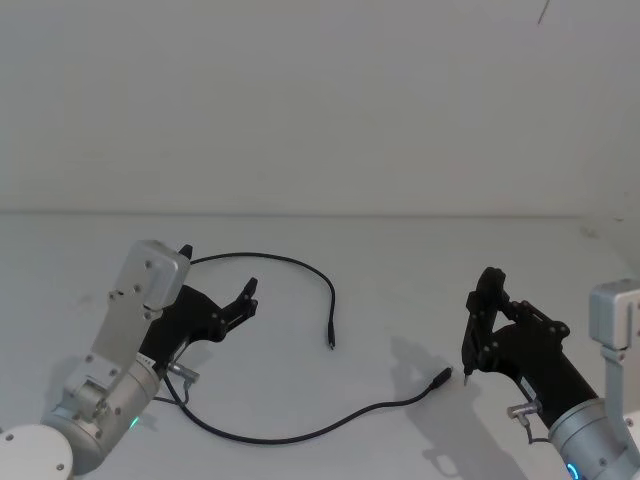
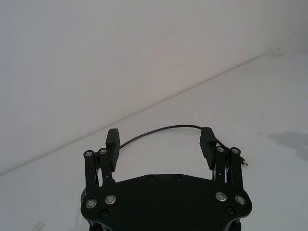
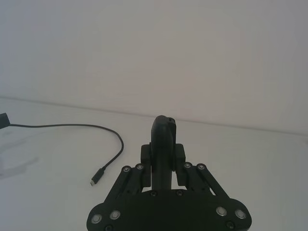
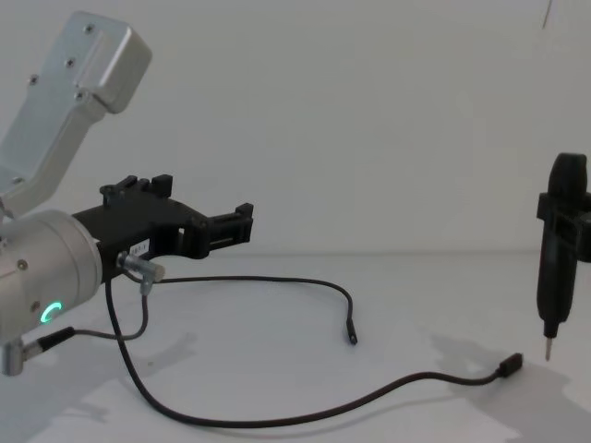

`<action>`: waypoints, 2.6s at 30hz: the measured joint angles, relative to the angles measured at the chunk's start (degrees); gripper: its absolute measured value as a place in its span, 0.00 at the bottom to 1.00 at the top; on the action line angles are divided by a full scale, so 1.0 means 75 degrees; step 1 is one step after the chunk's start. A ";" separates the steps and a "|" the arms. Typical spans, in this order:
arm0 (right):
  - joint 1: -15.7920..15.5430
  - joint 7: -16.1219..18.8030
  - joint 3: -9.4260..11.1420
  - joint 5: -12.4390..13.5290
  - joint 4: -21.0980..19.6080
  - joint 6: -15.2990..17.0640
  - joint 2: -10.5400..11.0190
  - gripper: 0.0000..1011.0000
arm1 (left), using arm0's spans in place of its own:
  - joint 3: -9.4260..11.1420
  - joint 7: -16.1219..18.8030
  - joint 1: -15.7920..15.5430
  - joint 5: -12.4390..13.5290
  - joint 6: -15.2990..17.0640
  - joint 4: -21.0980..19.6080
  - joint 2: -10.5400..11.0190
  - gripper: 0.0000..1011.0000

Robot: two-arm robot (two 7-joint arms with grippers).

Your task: Pick up the data cable with the one hand.

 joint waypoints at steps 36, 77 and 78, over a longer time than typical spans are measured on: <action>0.0000 0.0000 0.0000 0.0000 0.0000 0.0000 0.0000 0.28 | 0.0030 -0.1583 -0.0205 -0.0673 0.0413 -0.0242 0.0458 0.99; 0.0000 0.0000 0.0001 0.0000 0.0000 0.0000 0.0000 0.28 | 0.1528 -0.4651 -0.2334 -0.2117 0.4457 -0.0367 0.0863 0.99; 0.0000 0.0000 0.0001 0.0000 -0.0001 0.0000 0.0000 0.28 | 0.1573 -0.4649 -0.2368 -0.2085 0.4483 -0.0355 0.0855 0.99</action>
